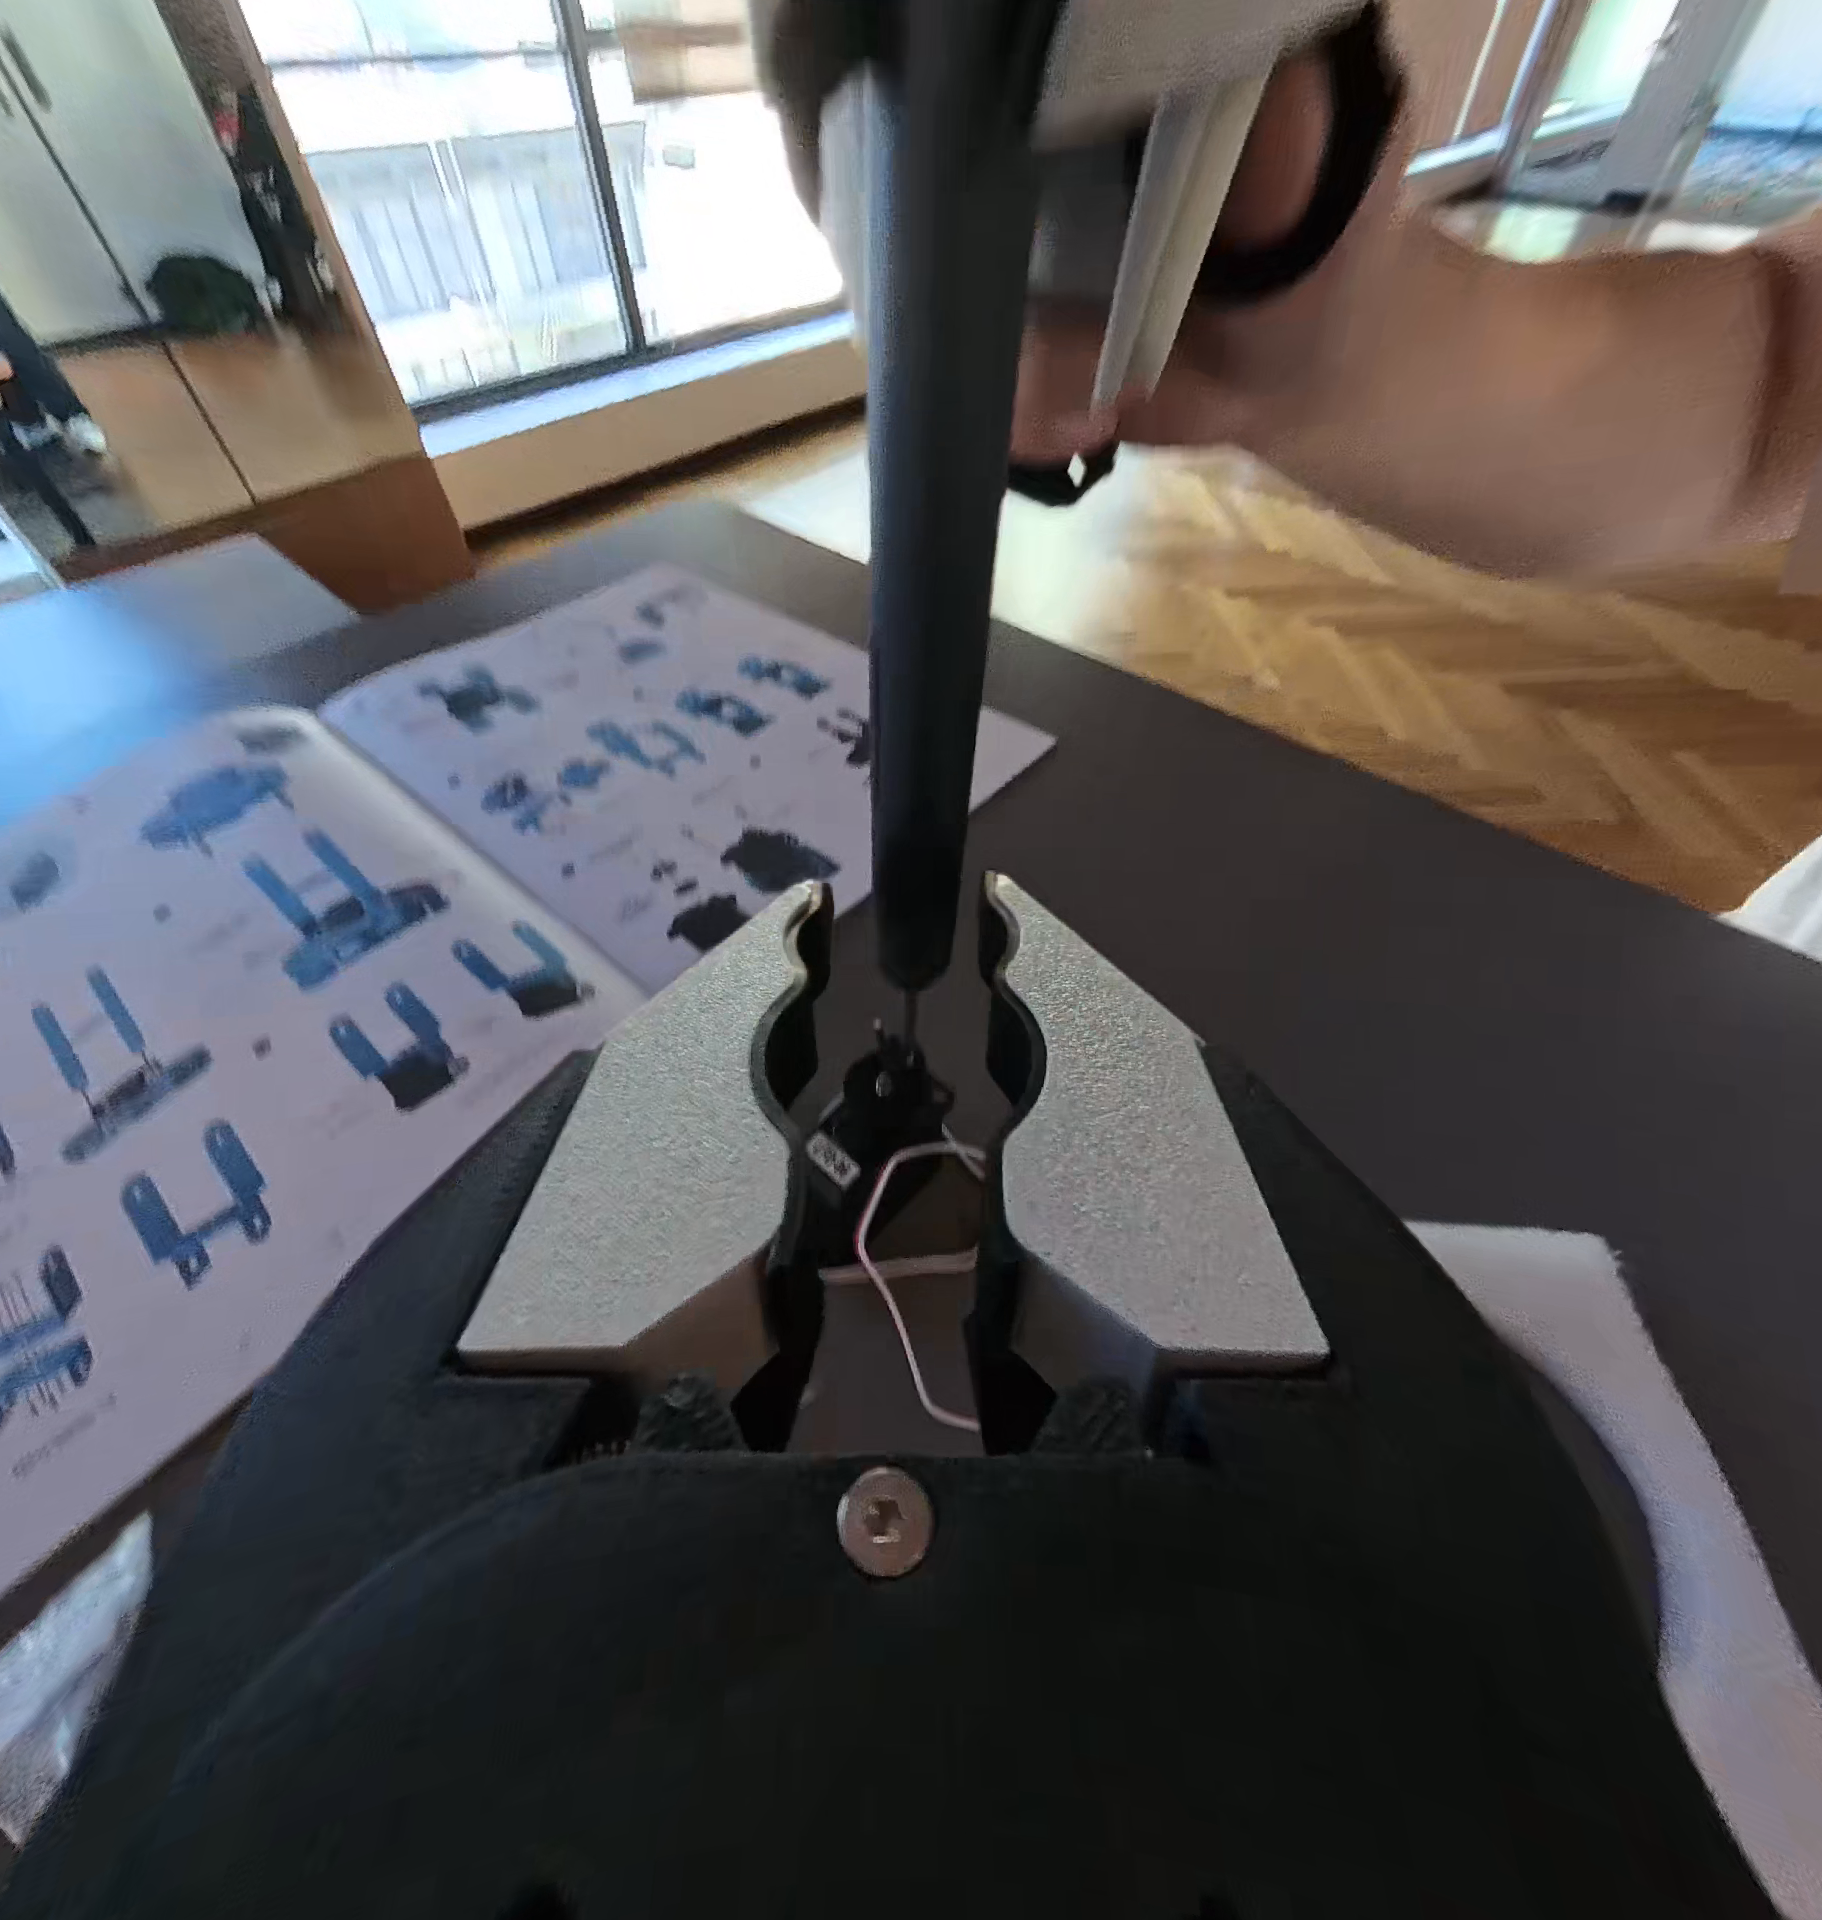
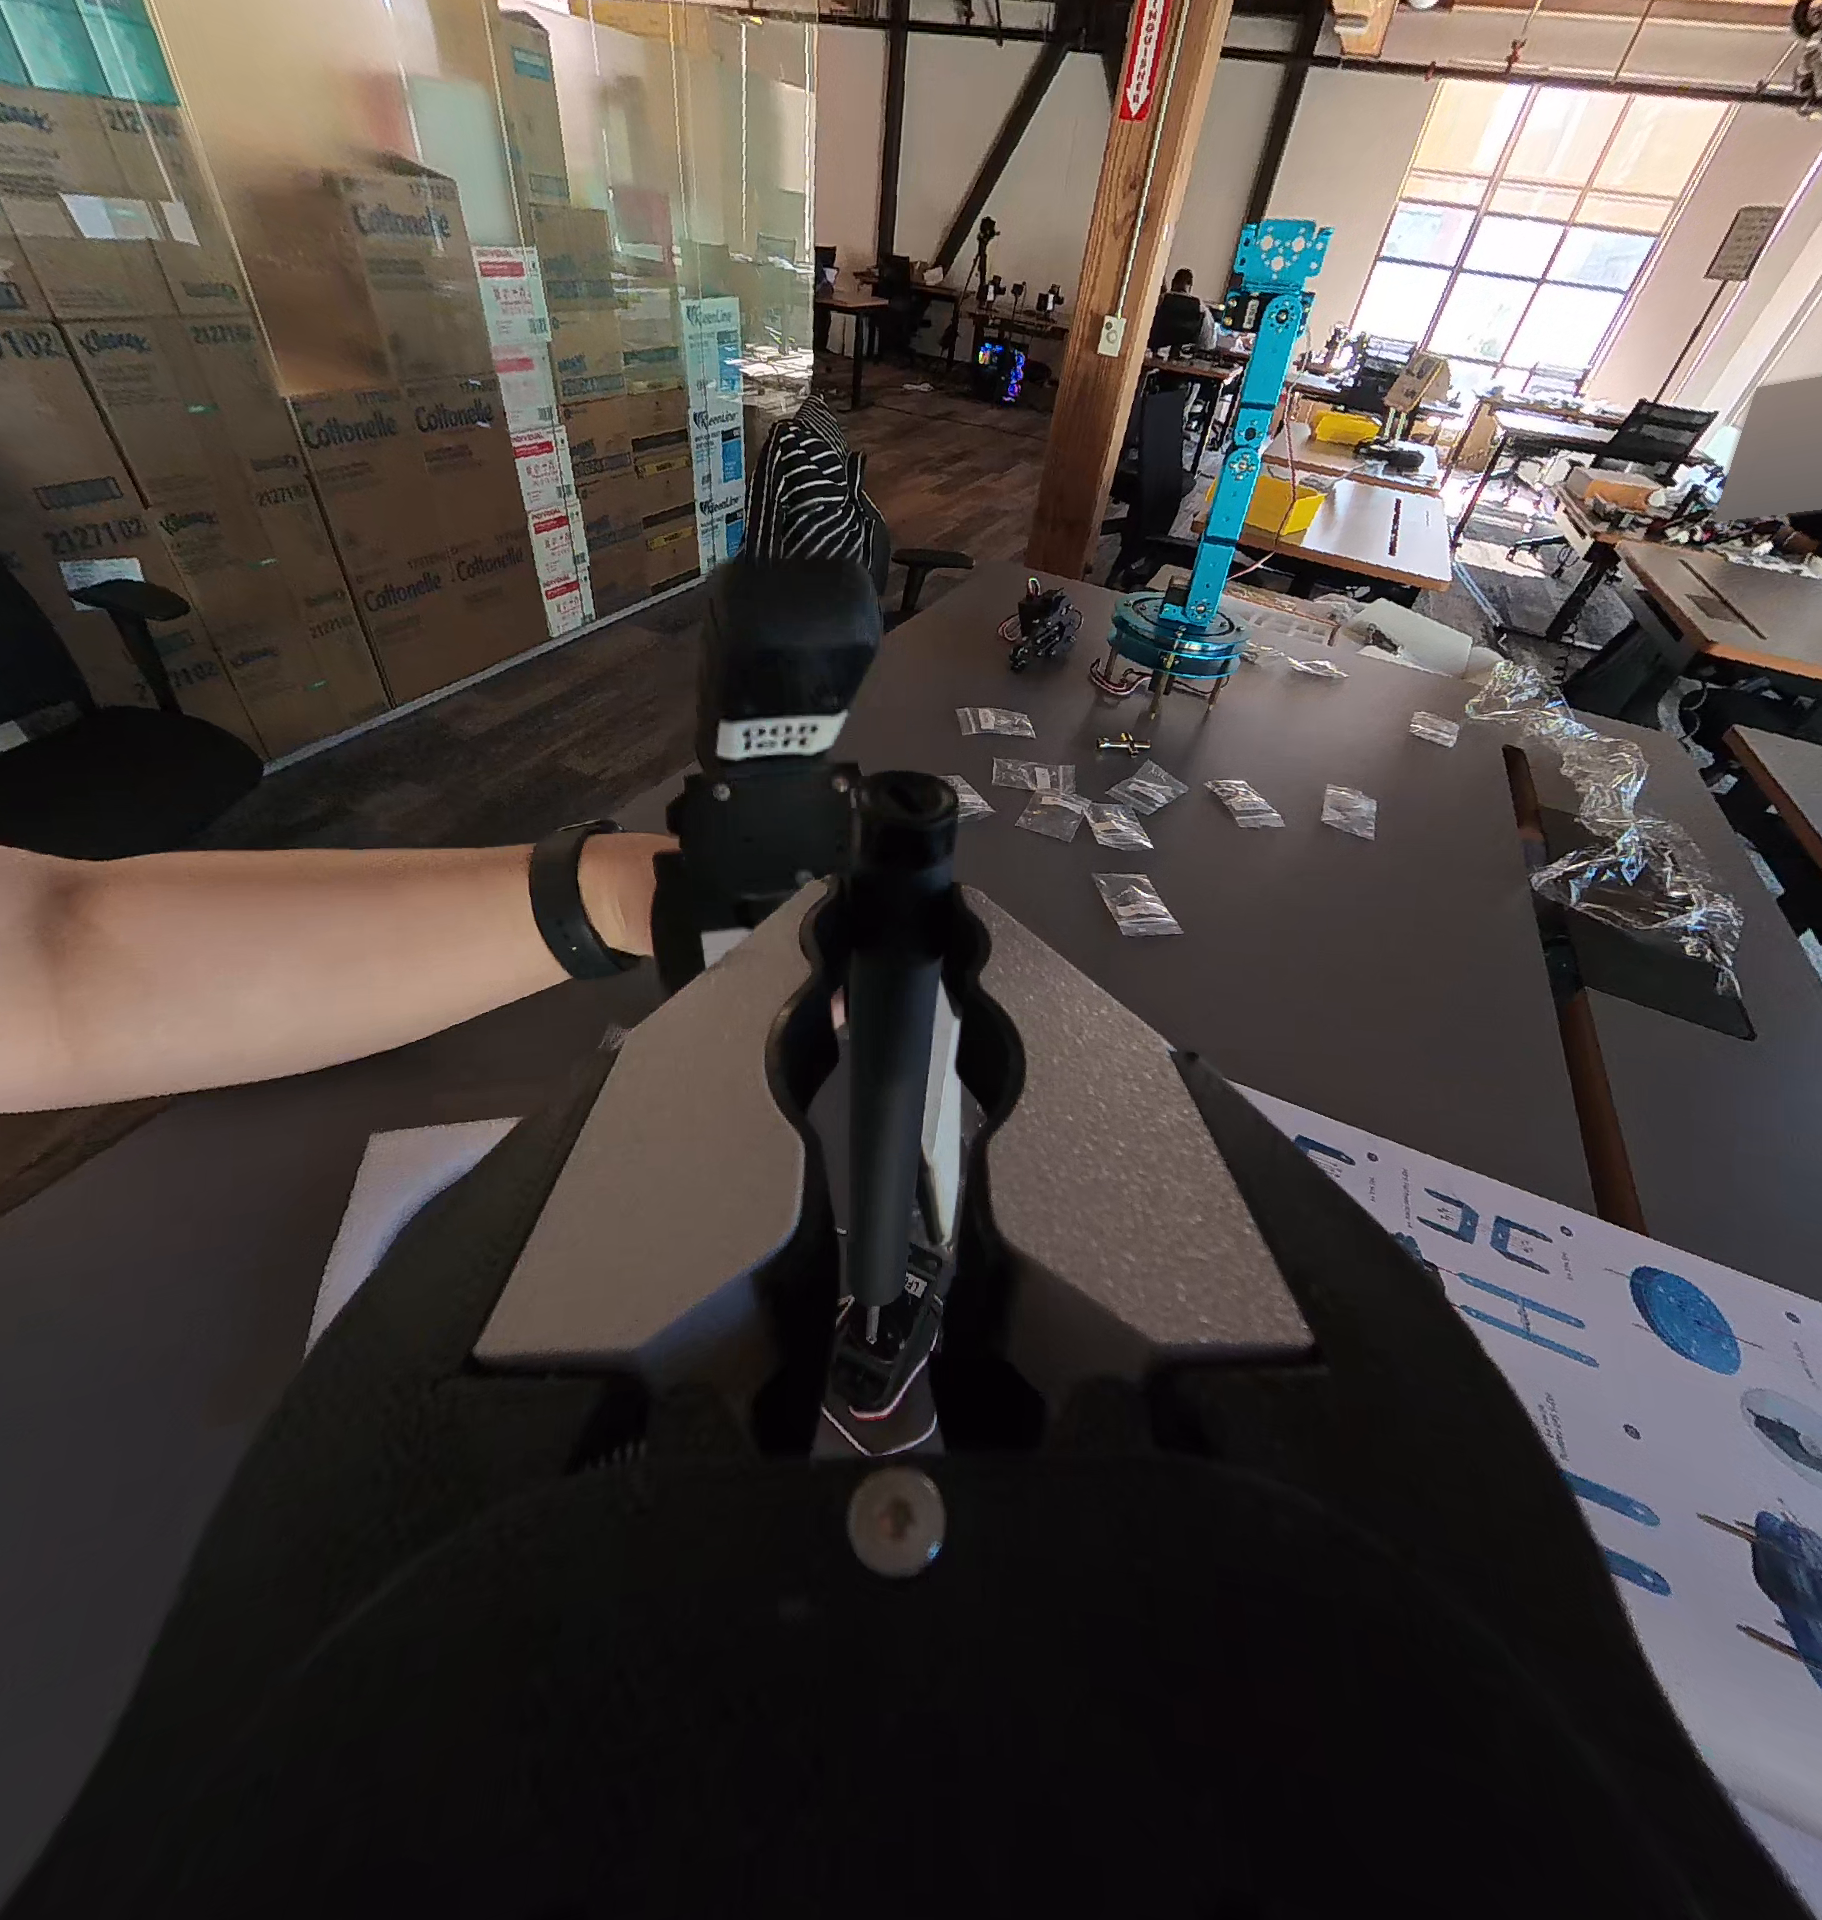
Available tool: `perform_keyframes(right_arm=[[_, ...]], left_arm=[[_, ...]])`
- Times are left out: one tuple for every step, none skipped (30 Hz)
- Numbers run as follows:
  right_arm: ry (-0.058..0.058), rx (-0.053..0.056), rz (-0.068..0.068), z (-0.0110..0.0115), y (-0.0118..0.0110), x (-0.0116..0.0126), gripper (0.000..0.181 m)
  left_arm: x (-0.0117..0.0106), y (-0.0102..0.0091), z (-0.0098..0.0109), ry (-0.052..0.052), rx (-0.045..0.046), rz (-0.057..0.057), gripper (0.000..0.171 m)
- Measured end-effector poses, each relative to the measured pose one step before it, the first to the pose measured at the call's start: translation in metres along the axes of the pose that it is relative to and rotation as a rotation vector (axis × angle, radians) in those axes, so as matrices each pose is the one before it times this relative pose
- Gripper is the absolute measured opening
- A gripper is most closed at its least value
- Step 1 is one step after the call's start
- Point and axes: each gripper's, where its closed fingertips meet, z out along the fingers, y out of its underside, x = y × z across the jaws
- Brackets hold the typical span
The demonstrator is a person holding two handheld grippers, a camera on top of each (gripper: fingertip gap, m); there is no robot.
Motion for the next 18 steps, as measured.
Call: perform_keyframes(right_arm=[[-0.0015, 0.0031, 0.0034, 0.00002, -0.00001, 0.00032, 0.015], [-0.0036, 0.0033, 0.0035, 0.00013, -0.00014, 0.00024, 0.015], [0.0000, 0.0027, 0.0034, 0.00007, -0.00007, 0.00055, 0.015], [0.0026, 0.0021, 0.0022, 0.00011, -0.00002, 0.00079, 0.015], [0.0020, 0.0019, 0.0021, -0.00003, -0.00011, 0.00043, 0.015], [0.0014, 0.0020, 0.0014, 0.00007, -0.00006, 0.00009, 0.015], [0.0023, 0.0019, 0.0006, -0.00014, 0.00006, 0.00007, 0.015], [0.0028, 0.0011, 0.0013, -0.00019, 0.00002, 0.00060, 0.015], [-0.0056, 0.0004, 0.0030, -0.00014, -0.00008, -0.00037, 0.016], [-0.0082, 0.0006, -0.0018, -0.00002, -0.00002, -0.00042, 0.016], [-0.0144, -0.0015, -0.0049, 0.00001, -0.00001, -0.00045, 0.016], [-0.0224, -0.0061, 0.0012, 0.00003, 0.00030, -0.00067, 0.016], [-0.0272, -0.0056, 0.0036, -0.00016, -0.00008, -0.00057, 0.016], [-0.0185, -0.0023, 0.0058, -0.00030, -0.00049, 0.00088, 0.019], [-0.0103, -0.0036, 0.0112, -0.00006, -0.00036, 0.00215, 0.025], [-0.0317, -0.0120, 0.0099, 0.00025, 0.00063, -0.00150, 0.026], [-0.0351, -0.0190, 0.0054, 0.00024, 0.00182, -0.00271, 0.024], [-0.0112, -0.0160, -0.0009, -0.00014, 0.00156, 0.00016, 0.017]], left_arm=[[0.00088, -0.00983, -0.00065, 0.0069, 0.02608, 0.0122, 0.026], [0.00003, -0.00874, 0.00023, 0.0010, 0.02432, 0.0095, 0.027], [-0.00018, -0.00776, 0.00071, -0.0021, 0.02621, 0.0056, 0.026], [-0.00034, -0.00668, 0.00099, -0.0063, 0.02832, 0.0030, 0.024], [0.00044, -0.00459, 0.00120, -0.0054, 0.02416, 0.0050, 0.021], [0.00052, -0.00168, 0.00126, -0.0101, 0.01199, 0.0099, 0.016], [-0.00054, -0.00014, 0.00074, -0.0164, 0.00686, 0.0104, 0.015], [-0.00035, -0.00016, 0.00029, -0.0083, 0.00743, 0.0013, 0.015], [0.00024, 0.00001, -0.00002, 0.0017, 0.00638, -0.0063, 0.015], [0.00021, -0.00002, -0.00005, 0.0055, 0.00447, -0.0054, 0.015], [0.00004, 0.00003, -0.00007, 0.0052, 0.00018, -0.0010, 0.015], [0.00016, 0.00005, 0.00004, 0.0037, -0.00415, 0.0005, 0.015], [0.00038, 0.00016, 0.00004, 0.0041, -0.00509, -0.0001, 0.015], [0.00042, -0.00001, 0.00010, 0.0023, -0.00319, -0.0002, 0.015], [0.00006, 0.00005, 0.00021, -0.0007, -0.00069, 0.0003, 0.015], [0.00021, -0.00008, 0.00025, 0.0004, 0.00103, 0.0000, 0.015], [-0.00003, -0.00004, 0.00034, -0.0002, 0.00000, -0.0014, 0.015], [-0.00108, -0.00002, 0.00054, -0.0055, -0.00255, -0.0031, 0.015]])
